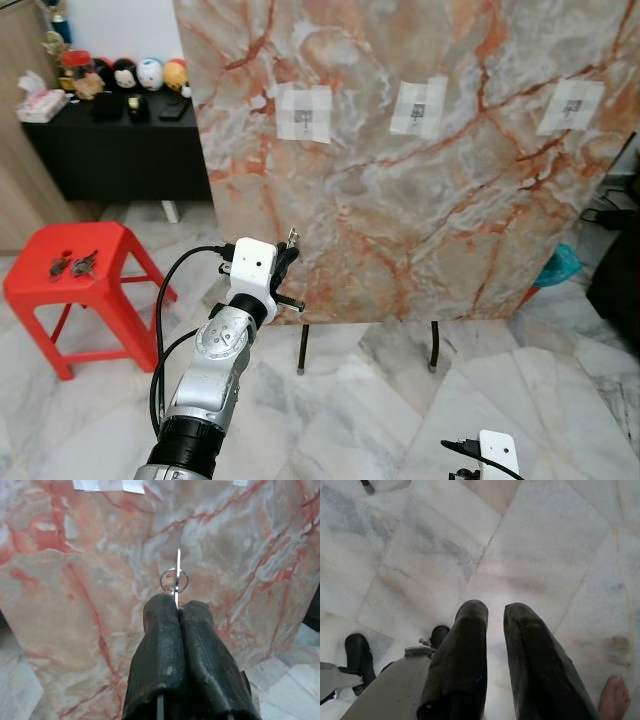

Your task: Hang keys on a hook

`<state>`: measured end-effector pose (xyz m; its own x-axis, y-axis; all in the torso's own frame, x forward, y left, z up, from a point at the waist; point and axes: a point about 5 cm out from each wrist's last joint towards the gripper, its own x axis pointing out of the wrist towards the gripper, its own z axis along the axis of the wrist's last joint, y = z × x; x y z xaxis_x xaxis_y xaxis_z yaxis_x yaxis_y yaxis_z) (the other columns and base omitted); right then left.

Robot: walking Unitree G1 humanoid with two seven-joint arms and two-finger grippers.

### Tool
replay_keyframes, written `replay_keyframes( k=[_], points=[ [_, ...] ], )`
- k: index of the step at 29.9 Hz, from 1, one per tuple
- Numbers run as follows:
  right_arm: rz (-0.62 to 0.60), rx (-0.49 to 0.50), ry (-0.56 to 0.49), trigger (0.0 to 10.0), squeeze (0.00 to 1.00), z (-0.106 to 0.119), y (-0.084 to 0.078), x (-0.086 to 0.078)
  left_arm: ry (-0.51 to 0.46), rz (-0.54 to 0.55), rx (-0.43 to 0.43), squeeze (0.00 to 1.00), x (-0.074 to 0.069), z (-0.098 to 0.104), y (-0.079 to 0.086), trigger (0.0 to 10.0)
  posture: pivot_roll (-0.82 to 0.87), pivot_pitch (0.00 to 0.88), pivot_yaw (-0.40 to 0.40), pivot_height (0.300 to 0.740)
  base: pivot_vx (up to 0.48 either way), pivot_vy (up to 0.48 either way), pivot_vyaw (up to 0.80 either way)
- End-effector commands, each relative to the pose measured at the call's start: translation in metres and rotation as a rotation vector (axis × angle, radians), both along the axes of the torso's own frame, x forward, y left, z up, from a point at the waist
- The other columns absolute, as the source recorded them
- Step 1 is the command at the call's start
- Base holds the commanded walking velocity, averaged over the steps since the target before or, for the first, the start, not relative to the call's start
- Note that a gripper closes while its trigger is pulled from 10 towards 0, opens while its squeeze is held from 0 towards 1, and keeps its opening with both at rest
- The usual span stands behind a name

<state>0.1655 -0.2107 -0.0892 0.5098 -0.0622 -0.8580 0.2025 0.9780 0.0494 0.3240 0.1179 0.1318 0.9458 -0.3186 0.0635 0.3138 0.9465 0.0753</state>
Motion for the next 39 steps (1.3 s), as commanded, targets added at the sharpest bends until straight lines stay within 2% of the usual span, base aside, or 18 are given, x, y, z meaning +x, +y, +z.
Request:
replay_keyframes(
  k=[1,16,19,26,39],
  points=[
    [-0.005,0.005,0.015,10.0,0.00,-0.001,0.002,-0.002,-0.017,-0.021,0.002,0.00,0.002,0.007,-0.005,10.0,0.03,0.000,-0.064,0.740,0.000,0.424,-0.76],
    [-0.024,0.025,-0.002,10.0,0.00,0.000,0.003,0.001,-0.015,-0.034,0.023,0.00,0.000,0.005,-0.009,10.0,0.03,0.000,-0.066,0.740,0.000,0.331,-0.05],
    [-0.024,0.027,-0.002,10.0,0.00,0.000,0.004,0.002,-0.018,-0.040,0.036,0.00,0.001,0.006,-0.010,10.0,0.04,0.000,-0.065,0.740,0.000,0.000,0.00],
    [-0.017,0.026,0.002,10.0,0.00,0.000,0.005,0.002,-0.046,-0.070,0.063,0.00,0.000,0.009,-0.016,10.0,0.04,0.000,-0.065,0.740,0.000,0.000,-0.77],
    [-0.026,0.032,-0.020,10.0,0.00,0.001,0.005,0.005,-0.055,-0.118,0.075,0.00,-0.004,0.012,-0.030,10.0,0.04,0.000,-0.068,0.740,0.000,0.000,0.00]
  ],
)
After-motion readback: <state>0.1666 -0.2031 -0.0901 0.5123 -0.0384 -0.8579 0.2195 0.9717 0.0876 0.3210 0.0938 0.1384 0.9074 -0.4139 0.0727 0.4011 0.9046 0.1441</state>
